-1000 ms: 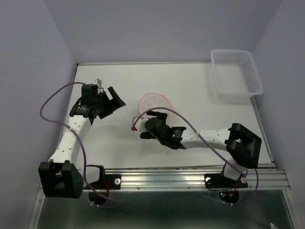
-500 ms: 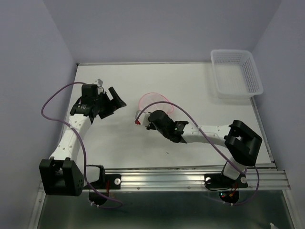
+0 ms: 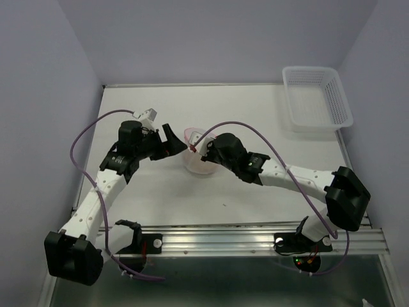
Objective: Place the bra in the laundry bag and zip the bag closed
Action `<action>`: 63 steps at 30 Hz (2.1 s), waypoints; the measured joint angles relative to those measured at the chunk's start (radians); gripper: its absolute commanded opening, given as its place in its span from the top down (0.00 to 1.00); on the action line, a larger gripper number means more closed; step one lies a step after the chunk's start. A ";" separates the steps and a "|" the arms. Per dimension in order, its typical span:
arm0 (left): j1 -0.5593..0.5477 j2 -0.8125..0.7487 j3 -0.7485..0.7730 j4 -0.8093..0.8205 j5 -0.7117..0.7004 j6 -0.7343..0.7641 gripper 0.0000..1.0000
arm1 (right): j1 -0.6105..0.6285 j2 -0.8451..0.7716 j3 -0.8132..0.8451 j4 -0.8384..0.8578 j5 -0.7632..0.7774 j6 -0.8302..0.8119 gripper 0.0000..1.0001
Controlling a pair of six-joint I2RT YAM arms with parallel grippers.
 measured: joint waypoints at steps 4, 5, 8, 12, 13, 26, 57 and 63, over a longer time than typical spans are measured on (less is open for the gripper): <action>-0.087 -0.057 -0.006 0.072 -0.001 0.012 0.03 | -0.009 -0.002 0.007 -0.002 -0.033 0.010 0.92; -0.095 -0.065 -0.011 0.094 -0.005 0.015 0.03 | -0.011 -0.002 0.008 -0.003 -0.038 0.012 0.92; -0.116 -0.064 -0.027 0.139 -0.014 0.021 0.05 | -0.020 -0.002 0.012 -0.009 -0.050 0.023 0.93; -0.162 -0.024 -0.036 0.160 -0.041 0.029 0.10 | -0.021 -0.002 0.022 -0.013 -0.058 0.038 0.93; -0.171 -0.015 -0.036 0.161 -0.049 0.031 0.12 | -0.021 -0.002 0.023 -0.013 -0.061 0.041 0.93; -0.203 0.113 -0.036 0.186 -0.153 0.055 0.39 | -0.027 -0.002 0.026 -0.030 -0.081 0.061 0.93; -0.298 0.214 0.010 0.271 -0.227 0.075 0.63 | -0.041 -0.002 0.026 -0.039 -0.116 0.080 0.93; -0.297 0.232 0.033 0.267 -0.251 0.074 0.78 | -0.042 -0.002 0.026 -0.039 -0.116 0.085 0.93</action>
